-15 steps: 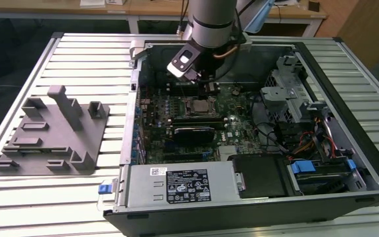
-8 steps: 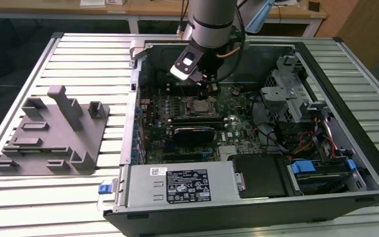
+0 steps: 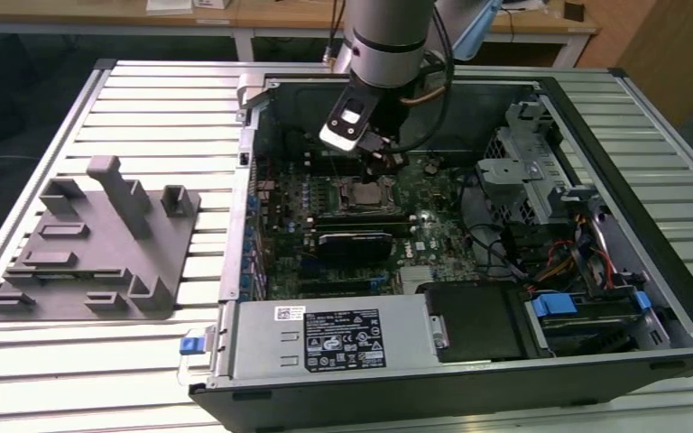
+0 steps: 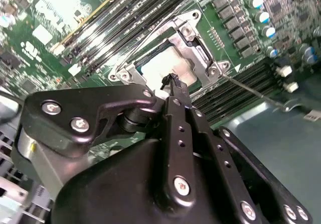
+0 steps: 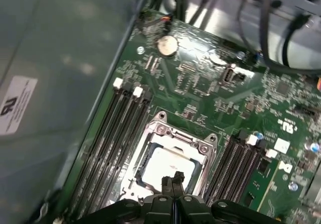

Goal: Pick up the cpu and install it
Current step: 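Close the cpu cover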

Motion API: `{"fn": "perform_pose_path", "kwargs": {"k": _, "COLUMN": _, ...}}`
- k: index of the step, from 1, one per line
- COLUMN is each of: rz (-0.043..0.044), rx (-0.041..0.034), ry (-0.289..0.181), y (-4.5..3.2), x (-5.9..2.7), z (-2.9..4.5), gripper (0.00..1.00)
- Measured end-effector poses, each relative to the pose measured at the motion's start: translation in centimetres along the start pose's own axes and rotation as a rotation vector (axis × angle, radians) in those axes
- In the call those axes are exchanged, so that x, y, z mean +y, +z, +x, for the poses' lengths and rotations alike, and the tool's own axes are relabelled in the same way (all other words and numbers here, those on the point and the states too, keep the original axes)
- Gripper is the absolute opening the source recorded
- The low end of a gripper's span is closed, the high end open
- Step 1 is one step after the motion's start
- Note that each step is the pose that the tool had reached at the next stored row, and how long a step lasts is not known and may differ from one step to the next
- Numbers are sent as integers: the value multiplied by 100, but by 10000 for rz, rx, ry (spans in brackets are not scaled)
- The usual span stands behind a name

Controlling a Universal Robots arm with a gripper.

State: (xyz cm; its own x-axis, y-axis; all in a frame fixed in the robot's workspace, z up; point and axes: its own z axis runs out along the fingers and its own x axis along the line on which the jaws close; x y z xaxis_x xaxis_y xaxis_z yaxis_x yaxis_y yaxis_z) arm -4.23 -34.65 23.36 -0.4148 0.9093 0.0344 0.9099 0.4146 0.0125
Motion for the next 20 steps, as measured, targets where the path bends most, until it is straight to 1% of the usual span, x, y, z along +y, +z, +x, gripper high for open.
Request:
{"fn": "perform_pose_path", "kwargs": {"k": 7, "rz": 39, "rx": 14, "ry": -1123, "y": 0, "x": 0, "z": 0, "gripper": 11}}
{"fn": "perform_pose_path", "kwargs": {"k": 20, "rz": 119, "rx": 45, "ry": -3487, "y": 8, "x": 0, "z": 0, "gripper": 11}}
